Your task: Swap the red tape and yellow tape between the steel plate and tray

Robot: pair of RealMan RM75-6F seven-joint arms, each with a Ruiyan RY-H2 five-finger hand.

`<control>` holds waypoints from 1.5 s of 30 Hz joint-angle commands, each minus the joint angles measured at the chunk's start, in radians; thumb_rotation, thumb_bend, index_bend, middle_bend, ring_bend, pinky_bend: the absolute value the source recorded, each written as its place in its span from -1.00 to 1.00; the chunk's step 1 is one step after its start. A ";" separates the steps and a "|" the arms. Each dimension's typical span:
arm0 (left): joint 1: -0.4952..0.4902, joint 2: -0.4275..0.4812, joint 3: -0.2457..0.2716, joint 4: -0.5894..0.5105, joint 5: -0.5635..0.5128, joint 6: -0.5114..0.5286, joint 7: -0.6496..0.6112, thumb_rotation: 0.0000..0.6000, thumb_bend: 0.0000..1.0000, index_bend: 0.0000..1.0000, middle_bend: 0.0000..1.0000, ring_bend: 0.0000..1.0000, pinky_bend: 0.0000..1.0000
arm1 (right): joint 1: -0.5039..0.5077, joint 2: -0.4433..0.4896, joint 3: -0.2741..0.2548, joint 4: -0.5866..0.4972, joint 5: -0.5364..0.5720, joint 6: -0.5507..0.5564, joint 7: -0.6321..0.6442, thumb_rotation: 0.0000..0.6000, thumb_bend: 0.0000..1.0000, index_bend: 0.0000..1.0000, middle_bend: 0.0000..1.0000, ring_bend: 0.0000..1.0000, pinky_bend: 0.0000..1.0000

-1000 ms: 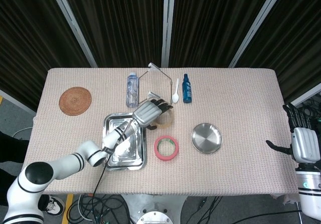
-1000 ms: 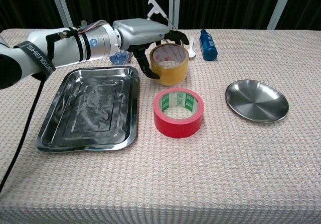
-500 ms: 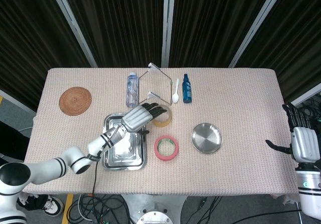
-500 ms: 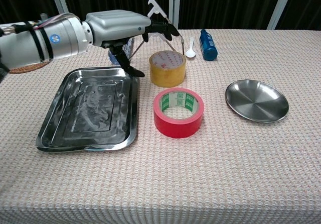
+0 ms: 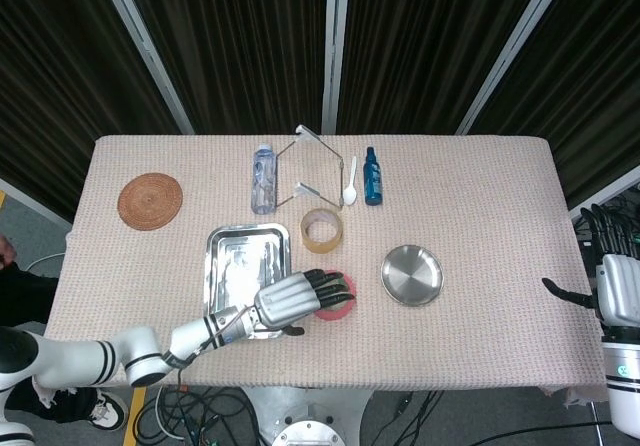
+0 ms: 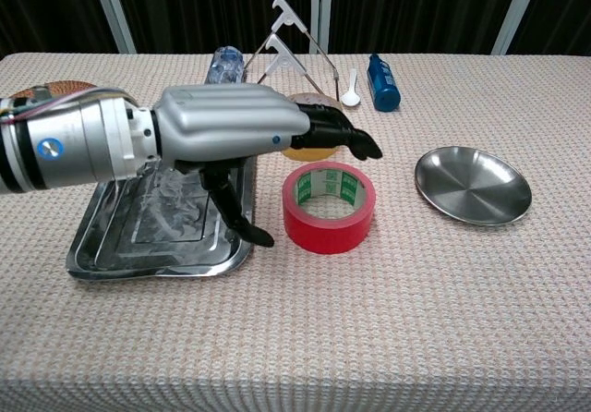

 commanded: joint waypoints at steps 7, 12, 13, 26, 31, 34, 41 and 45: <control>-0.081 -0.074 -0.046 0.127 -0.019 -0.092 0.009 1.00 -0.78 -0.83 -0.85 -0.96 -0.63 | 0.002 -0.007 0.003 0.017 0.002 -0.018 0.018 1.00 -1.00 -1.00 -1.00 -1.00 -1.00; -0.102 -0.099 -0.046 0.180 -0.034 -0.129 0.047 1.00 -0.78 -0.84 -0.85 -0.97 -0.64 | -0.001 -0.004 0.004 0.031 -0.006 -0.016 0.041 1.00 -1.00 -1.00 -1.00 -1.00 -1.00; -0.103 -0.100 -0.044 0.185 -0.033 -0.130 0.054 1.00 -0.78 -0.84 -0.85 -0.97 -0.64 | -0.002 -0.003 0.005 0.033 -0.005 -0.015 0.043 1.00 -1.00 -1.00 -1.00 -1.00 -1.00; -0.103 -0.106 -0.040 0.188 -0.067 -0.137 0.106 1.00 -0.68 -0.53 -0.56 -0.96 -0.63 | -0.005 -0.005 0.008 0.038 -0.002 -0.022 0.048 1.00 -1.00 -1.00 -1.00 -1.00 -1.00; -0.099 -0.110 -0.036 0.190 -0.062 -0.119 0.116 1.00 -0.61 -0.38 -0.45 -0.89 -0.58 | -0.006 -0.006 0.011 0.039 0.004 -0.026 0.049 1.00 -1.00 -1.00 -1.00 -1.00 -1.00; -0.093 -0.098 -0.043 0.172 -0.063 -0.096 0.117 1.00 -0.59 -0.35 -0.42 -0.87 -0.58 | -0.008 -0.006 0.011 0.040 0.002 -0.024 0.051 1.00 -1.00 -1.00 -1.00 -1.00 -1.00; -0.043 0.015 -0.052 0.055 -0.074 -0.011 0.119 1.00 -0.59 -0.34 -0.41 -0.87 -0.58 | -0.008 -0.003 0.015 0.033 -0.001 -0.021 0.046 1.00 -1.00 -1.00 -1.00 -1.00 -1.00; 0.019 0.099 -0.041 -0.003 -0.094 0.052 0.126 1.00 -0.59 -0.34 -0.41 -0.87 -0.58 | -0.001 -0.005 0.015 0.025 -0.003 -0.030 0.033 1.00 -1.00 -1.00 -1.00 -1.00 -1.00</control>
